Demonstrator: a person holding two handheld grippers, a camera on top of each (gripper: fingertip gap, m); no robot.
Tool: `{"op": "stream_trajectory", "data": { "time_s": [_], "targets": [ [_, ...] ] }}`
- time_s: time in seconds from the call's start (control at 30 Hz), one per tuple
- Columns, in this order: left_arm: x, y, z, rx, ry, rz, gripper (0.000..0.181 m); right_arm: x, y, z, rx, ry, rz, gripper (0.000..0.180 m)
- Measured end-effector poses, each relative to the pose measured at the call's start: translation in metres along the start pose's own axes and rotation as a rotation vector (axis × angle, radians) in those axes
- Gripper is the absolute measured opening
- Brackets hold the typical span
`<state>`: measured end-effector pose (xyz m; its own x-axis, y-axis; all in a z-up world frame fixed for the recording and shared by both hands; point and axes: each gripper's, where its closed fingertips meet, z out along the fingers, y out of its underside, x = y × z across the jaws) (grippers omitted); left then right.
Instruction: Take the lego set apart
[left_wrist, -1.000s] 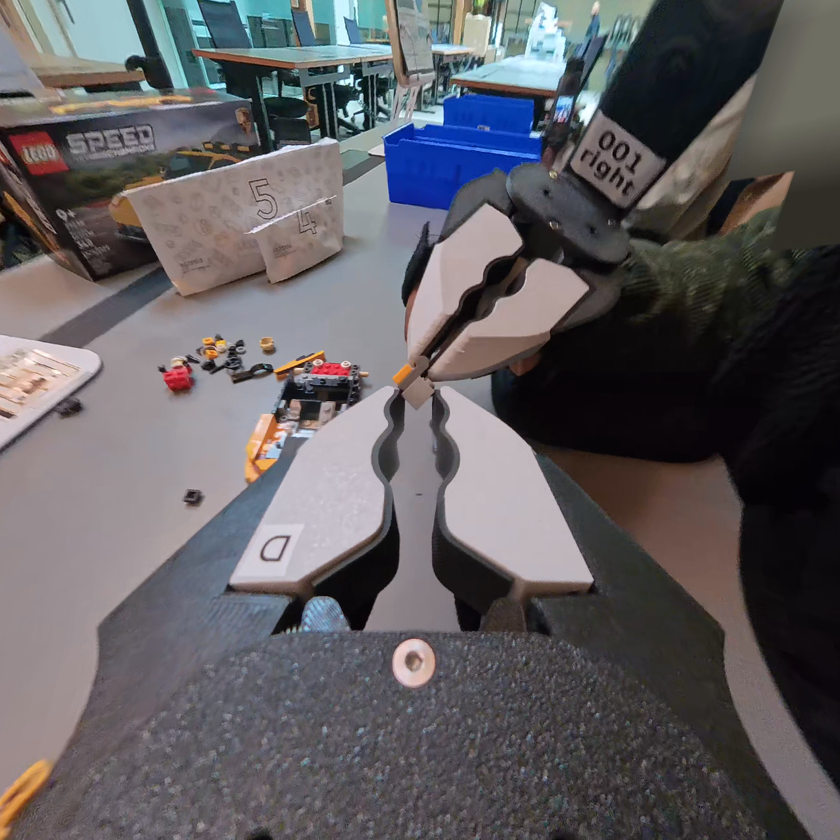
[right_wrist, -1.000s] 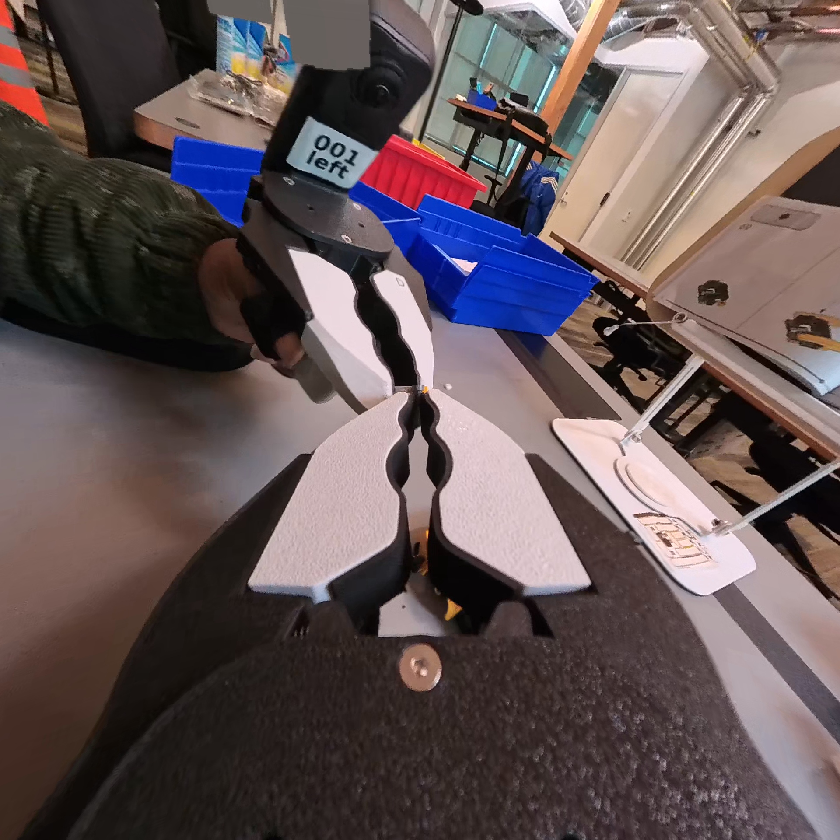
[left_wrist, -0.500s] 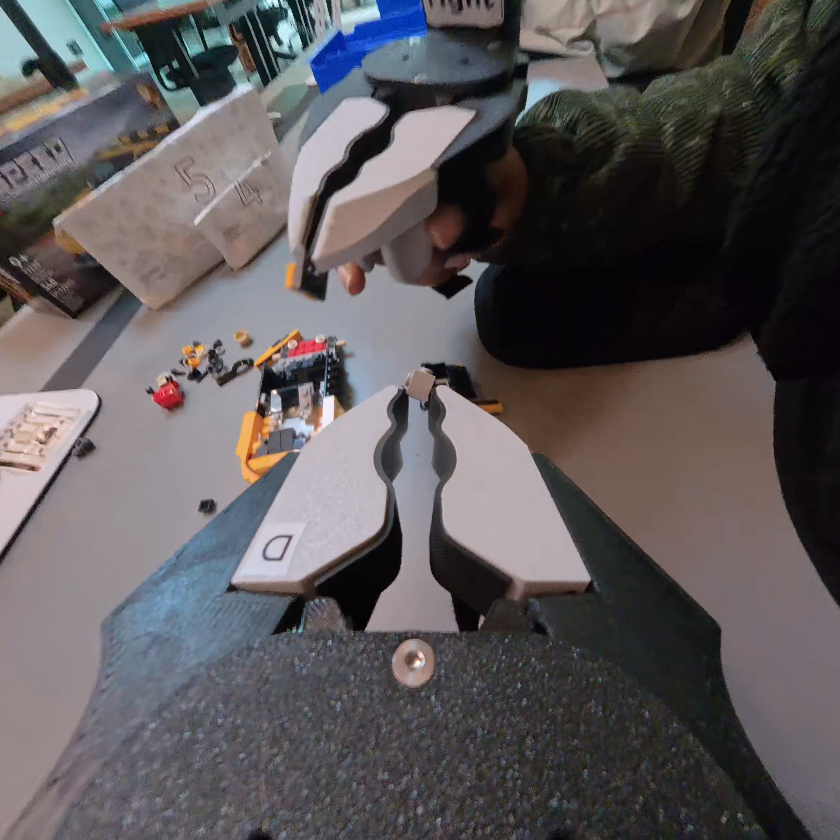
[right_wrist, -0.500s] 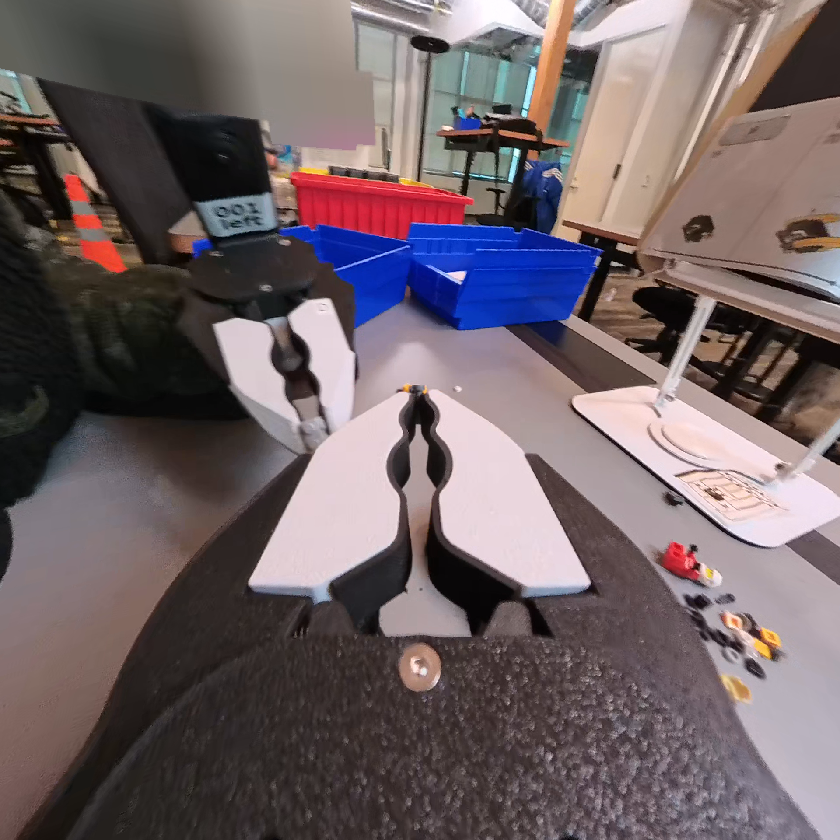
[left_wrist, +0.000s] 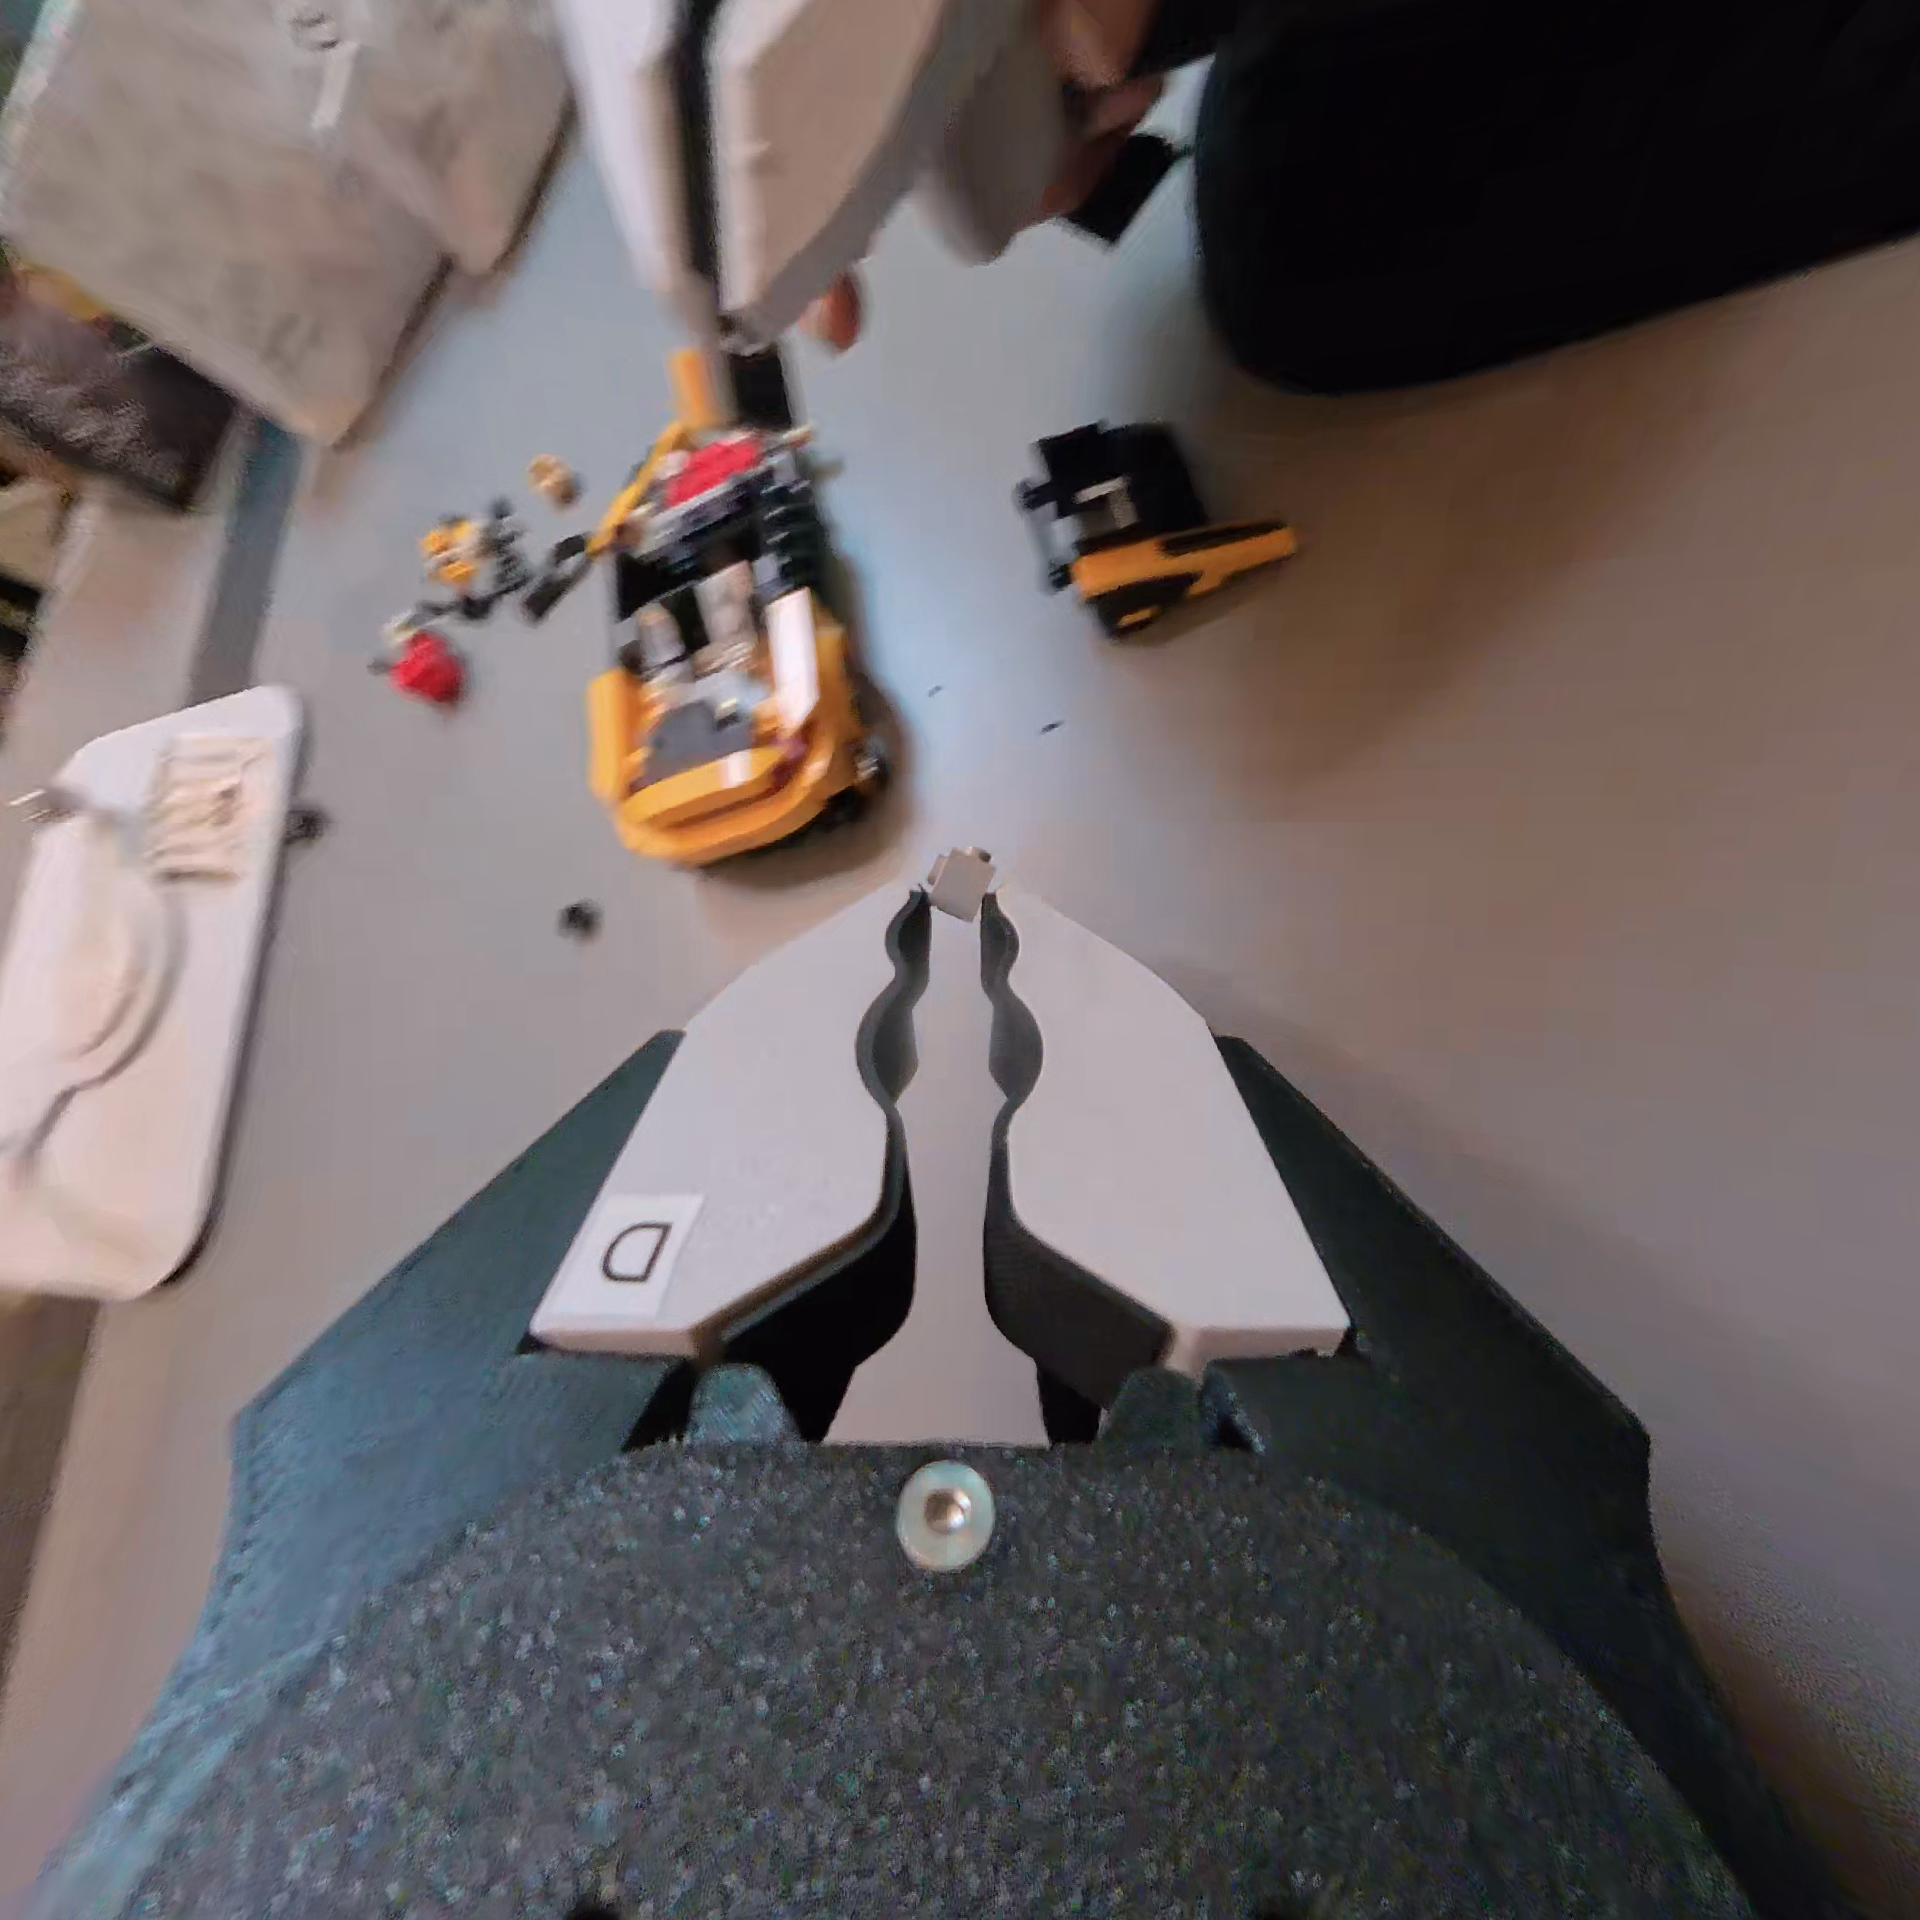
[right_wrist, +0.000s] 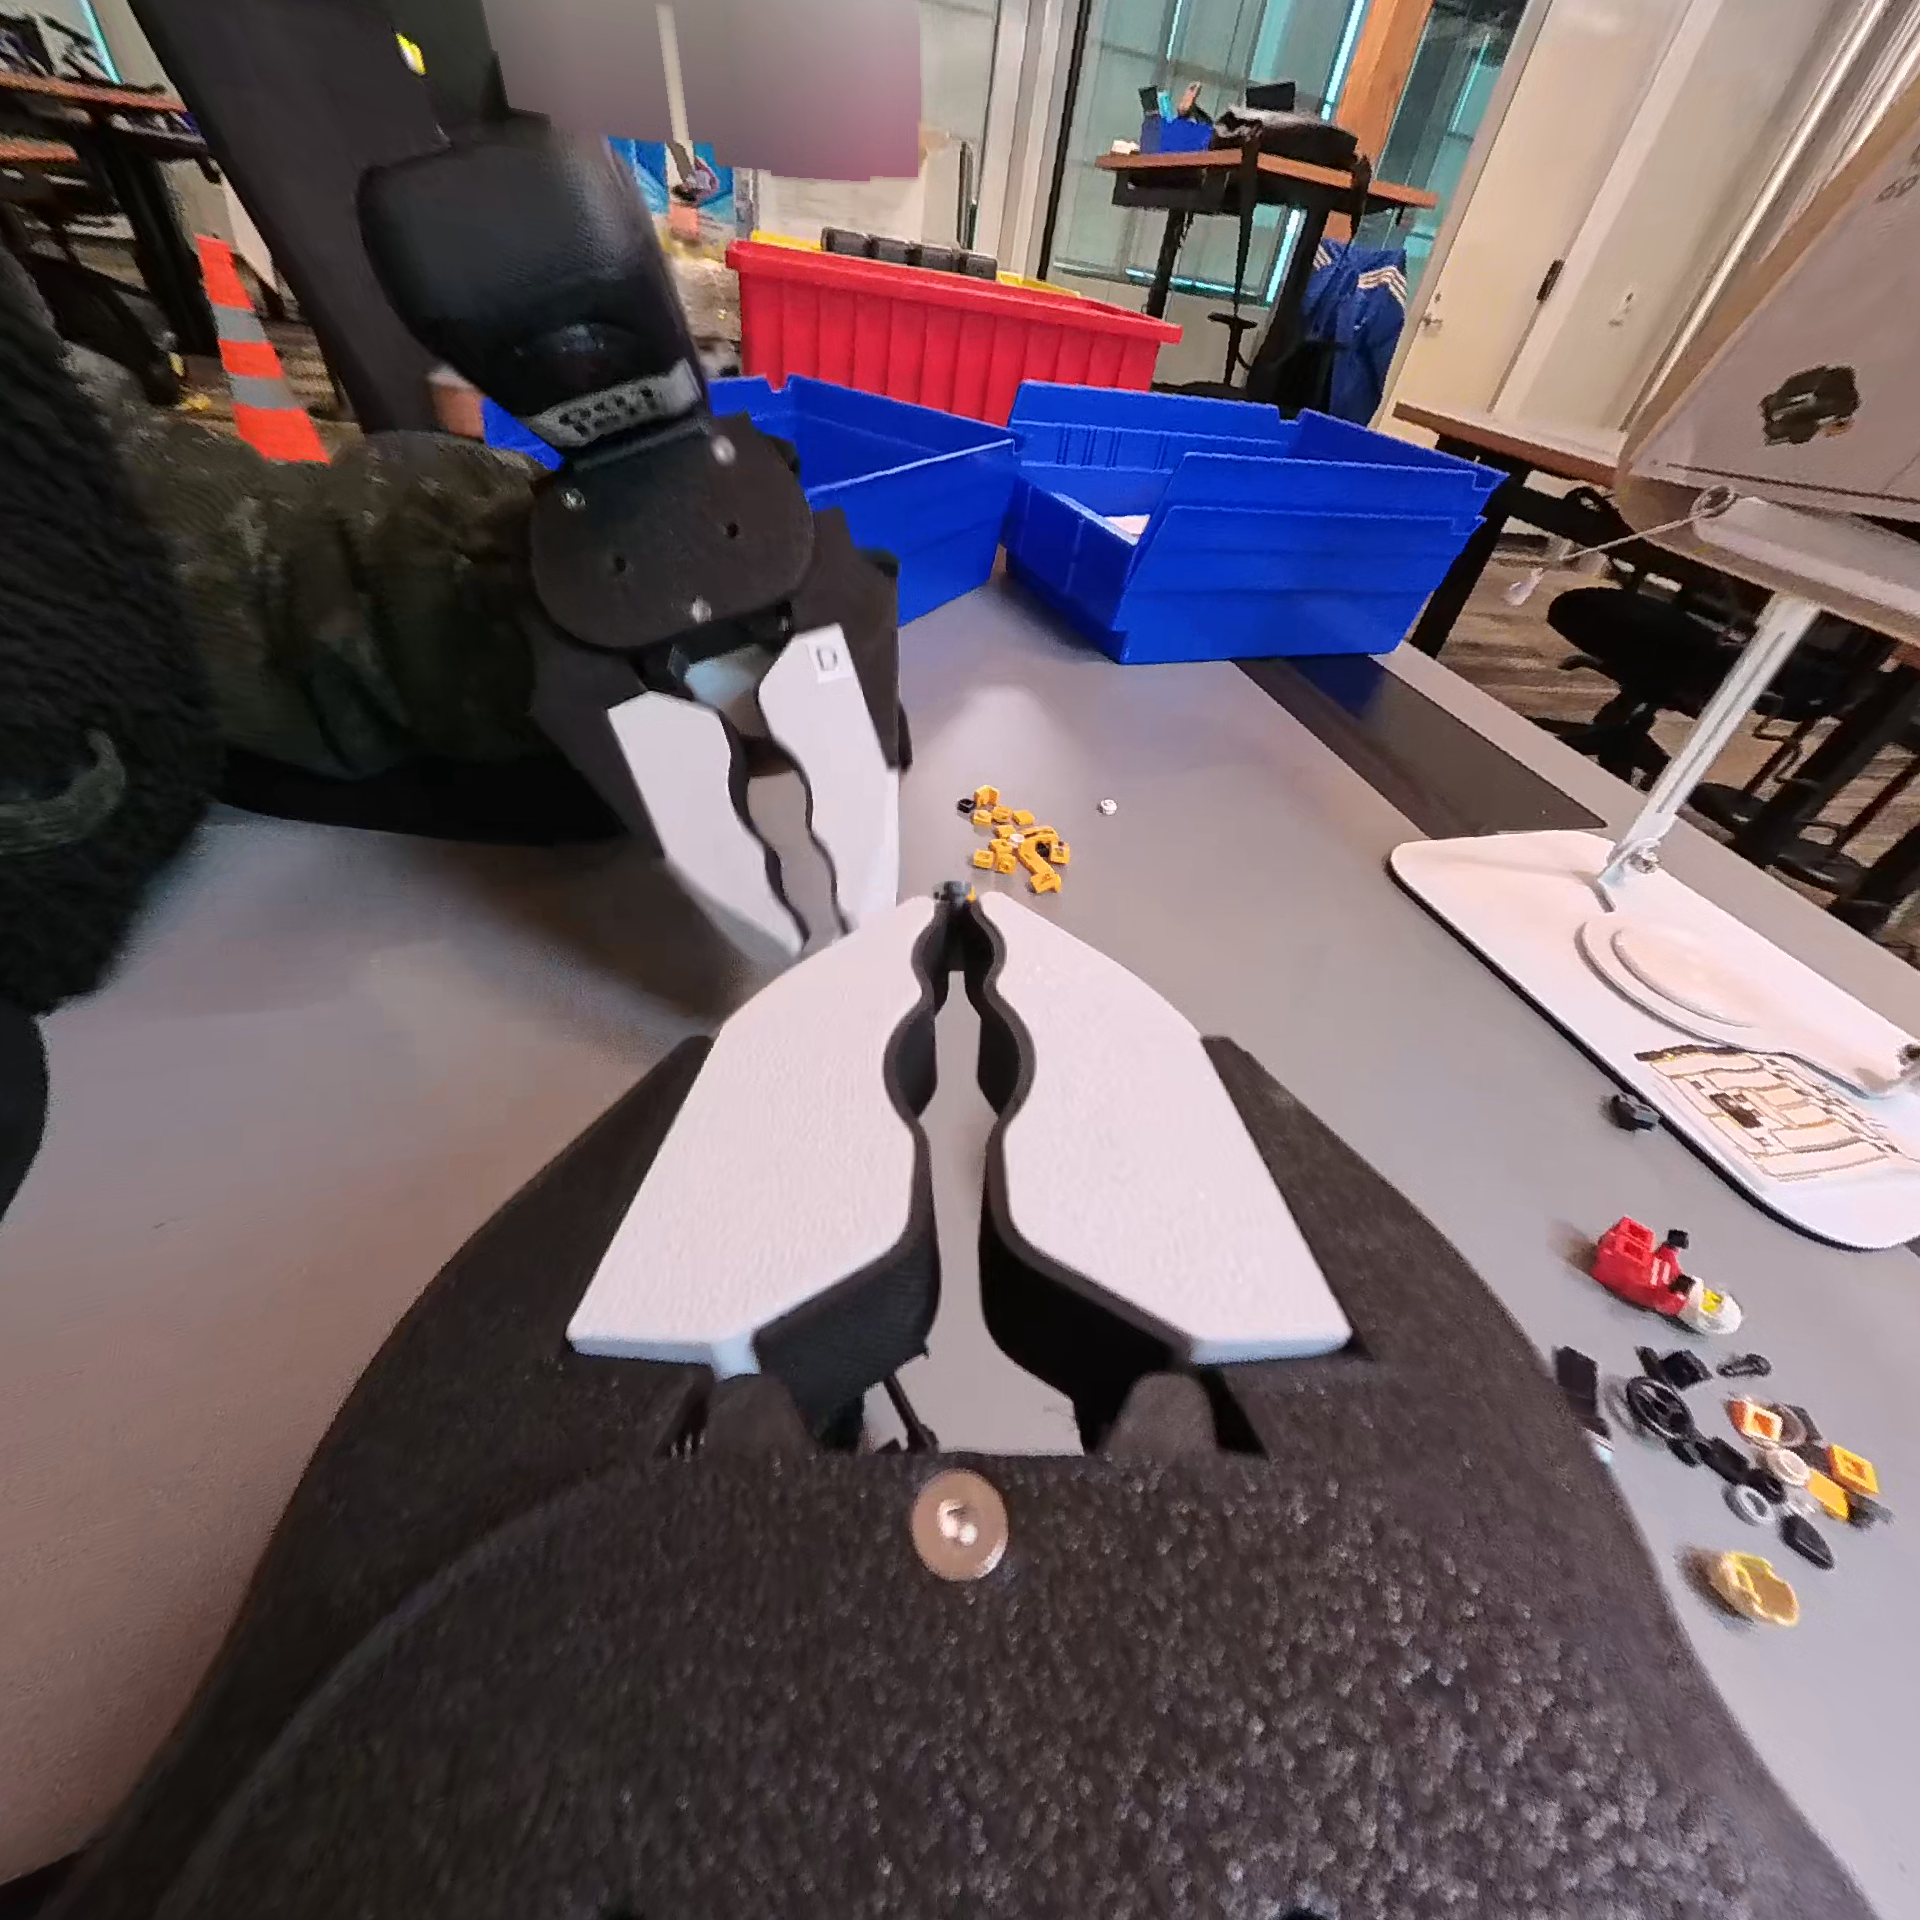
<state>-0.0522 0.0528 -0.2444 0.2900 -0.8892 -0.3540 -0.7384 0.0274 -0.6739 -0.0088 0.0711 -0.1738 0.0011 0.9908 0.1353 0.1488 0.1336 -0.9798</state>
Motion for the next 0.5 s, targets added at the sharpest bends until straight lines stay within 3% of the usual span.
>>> {"op": "stream_trajectory", "data": {
  "time_s": [0.07, 0.17, 0.27, 0.33, 0.4, 0.5],
  "targets": [
    [-0.025, 0.004, -0.027, -0.018, -0.126, -0.036, 0.009, 0.005, -0.001, -0.001, 0.006, 0.039, -0.008, 0.001],
    [-0.071, 0.024, -0.101, -0.07, -0.445, -0.188, 0.009, 0.018, -0.007, -0.007, 0.047, 0.108, 0.004, 0.001],
    [-0.093, 0.072, -0.193, -0.202, -0.793, -0.37, 0.009, 0.031, -0.012, -0.014, 0.082, 0.177, 0.033, 0.001],
    [-0.085, 0.118, -0.246, -0.352, -0.935, -0.552, 0.009, 0.036, -0.011, -0.016, 0.086, 0.203, 0.053, 0.001],
    [-0.064, 0.163, -0.273, -0.459, -0.931, -0.773, 0.009, 0.037, -0.01, -0.016, 0.083, 0.205, 0.064, 0.002],
    [-0.031, 0.215, -0.273, -0.586, -0.81, -0.966, 0.011, 0.035, -0.008, -0.013, 0.074, 0.196, 0.063, 0.001]
  ]
}}
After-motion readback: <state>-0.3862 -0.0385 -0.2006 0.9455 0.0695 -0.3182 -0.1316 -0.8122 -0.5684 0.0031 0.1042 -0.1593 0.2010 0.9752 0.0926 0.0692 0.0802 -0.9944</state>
